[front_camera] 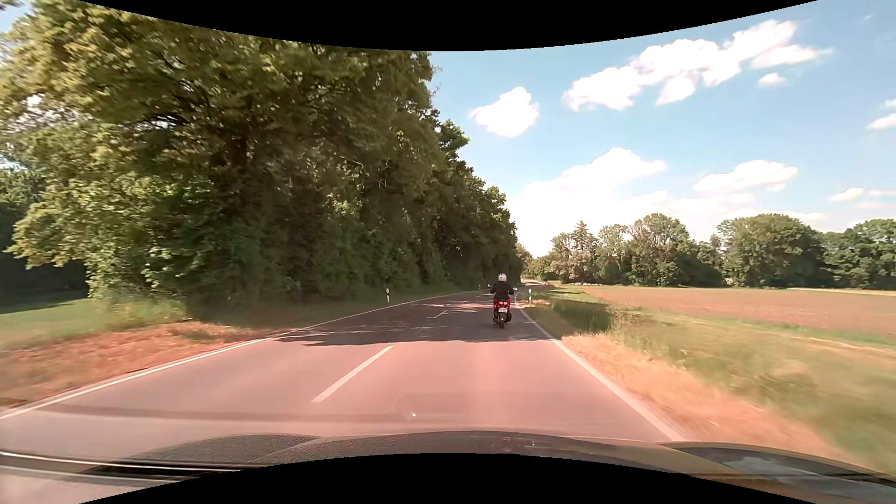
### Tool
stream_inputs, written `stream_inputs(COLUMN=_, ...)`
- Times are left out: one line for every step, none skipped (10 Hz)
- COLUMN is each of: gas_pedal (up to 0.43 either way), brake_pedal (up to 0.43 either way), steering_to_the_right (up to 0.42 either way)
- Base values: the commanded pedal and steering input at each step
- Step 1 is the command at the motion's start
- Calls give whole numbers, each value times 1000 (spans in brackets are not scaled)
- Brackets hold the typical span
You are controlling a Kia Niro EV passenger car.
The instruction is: Follow the waypoints while adhering to traffic rules and regulations
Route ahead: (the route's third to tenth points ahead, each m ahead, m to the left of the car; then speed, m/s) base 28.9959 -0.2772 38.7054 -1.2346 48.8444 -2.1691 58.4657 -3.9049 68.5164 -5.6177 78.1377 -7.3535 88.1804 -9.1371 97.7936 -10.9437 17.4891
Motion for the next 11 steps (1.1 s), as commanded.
stream_inputs(gas_pedal=209, brake_pedal=6, steering_to_the_right=17)
stream_inputs(gas_pedal=209, brake_pedal=6, steering_to_the_right=17)
stream_inputs(gas_pedal=209, brake_pedal=6, steering_to_the_right=17)
stream_inputs(gas_pedal=209, brake_pedal=6, steering_to_the_right=17)
stream_inputs(gas_pedal=209, brake_pedal=6, steering_to_the_right=17)
stream_inputs(gas_pedal=209, brake_pedal=6, steering_to_the_right=16)
stream_inputs(gas_pedal=209, brake_pedal=6, steering_to_the_right=15)
stream_inputs(gas_pedal=209, brake_pedal=6, steering_to_the_right=12)
stream_inputs(gas_pedal=209, brake_pedal=6, steering_to_the_right=11)
stream_inputs(gas_pedal=209, brake_pedal=6, steering_to_the_right=11)
stream_inputs(gas_pedal=209, brake_pedal=6, steering_to_the_right=11)
